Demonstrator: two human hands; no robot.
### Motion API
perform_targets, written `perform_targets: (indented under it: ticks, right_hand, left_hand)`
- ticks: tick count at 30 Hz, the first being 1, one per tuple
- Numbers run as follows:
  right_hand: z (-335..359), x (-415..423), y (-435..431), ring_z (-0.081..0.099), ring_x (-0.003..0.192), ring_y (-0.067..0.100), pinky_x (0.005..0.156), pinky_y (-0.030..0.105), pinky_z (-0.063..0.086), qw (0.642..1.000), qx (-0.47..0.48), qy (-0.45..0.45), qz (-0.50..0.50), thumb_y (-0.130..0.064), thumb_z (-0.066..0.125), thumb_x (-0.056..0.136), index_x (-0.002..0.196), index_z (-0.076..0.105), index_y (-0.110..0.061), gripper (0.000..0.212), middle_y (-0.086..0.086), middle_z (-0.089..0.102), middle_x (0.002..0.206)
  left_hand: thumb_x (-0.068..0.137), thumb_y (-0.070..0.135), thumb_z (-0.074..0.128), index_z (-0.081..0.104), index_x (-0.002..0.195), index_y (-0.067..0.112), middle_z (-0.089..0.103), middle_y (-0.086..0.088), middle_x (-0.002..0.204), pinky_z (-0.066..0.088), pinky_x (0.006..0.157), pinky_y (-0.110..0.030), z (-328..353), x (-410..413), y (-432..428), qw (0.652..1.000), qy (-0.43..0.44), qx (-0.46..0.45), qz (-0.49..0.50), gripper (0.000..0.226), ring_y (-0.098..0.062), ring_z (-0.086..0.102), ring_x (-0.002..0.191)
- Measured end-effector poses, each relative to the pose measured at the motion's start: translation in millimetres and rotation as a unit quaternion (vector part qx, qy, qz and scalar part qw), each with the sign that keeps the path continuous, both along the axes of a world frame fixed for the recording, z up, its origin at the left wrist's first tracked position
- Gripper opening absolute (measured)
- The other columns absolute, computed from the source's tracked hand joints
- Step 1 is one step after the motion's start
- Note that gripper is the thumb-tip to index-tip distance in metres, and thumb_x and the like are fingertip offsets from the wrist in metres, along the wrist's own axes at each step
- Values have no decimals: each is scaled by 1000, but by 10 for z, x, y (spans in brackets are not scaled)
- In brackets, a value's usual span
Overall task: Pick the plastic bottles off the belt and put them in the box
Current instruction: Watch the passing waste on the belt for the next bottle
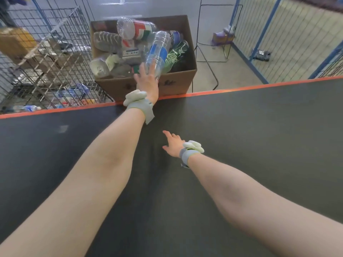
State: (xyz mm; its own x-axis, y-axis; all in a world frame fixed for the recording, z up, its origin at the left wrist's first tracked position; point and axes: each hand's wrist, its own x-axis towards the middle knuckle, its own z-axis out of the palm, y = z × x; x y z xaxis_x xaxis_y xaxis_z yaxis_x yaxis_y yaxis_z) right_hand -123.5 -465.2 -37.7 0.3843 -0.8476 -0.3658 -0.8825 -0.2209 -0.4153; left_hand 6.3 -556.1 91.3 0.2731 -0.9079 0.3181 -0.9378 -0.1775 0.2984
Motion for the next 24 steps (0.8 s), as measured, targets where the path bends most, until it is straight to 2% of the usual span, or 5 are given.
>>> perform_targets:
  ticks: [4,8,12,17,24]
  right_hand:
    - [-108,-100,17,33,136,30,105,49,32,1000,15,0,-3,-30,51,96,153,13,-26,68,10,39,144]
    - [-102,-134,82,32,136,29,106,49,32,1000,25,6,-2,-31,51,96,153,11,-27,69,9,38,145]
    - [-35,-111,126,33,136,29,106,49,32,1000,26,7,1,-32,51,96,153,10,-28,70,9,38,146]
    - [52,-16,157,34,136,30,105,49,32,1000,19,8,9,-31,50,97,153,10,-29,70,10,39,144]
    - [40,187,197,34,135,30,105,49,32,999,20,13,31,-32,51,96,153,10,-29,70,10,39,145]
  left_hand:
    - [97,9,48,16,152,29,15,-15,156,35,107,-44,-64,-32,-4,1000,-17,-22,-7,67,-40,34,129]
    - [95,7,51,22,150,30,21,-14,152,38,106,-43,-53,-4,108,999,20,-39,6,66,-36,35,127]
    - [91,0,55,27,147,30,25,-13,150,44,101,-42,-42,213,224,998,16,-49,18,70,-35,36,126]
    - [92,2,55,30,147,30,26,-11,152,39,107,-41,123,425,327,995,18,-81,47,66,-33,34,131]
    - [95,10,54,28,148,29,24,-9,154,41,105,-40,218,622,341,985,77,-106,108,63,-32,31,134]
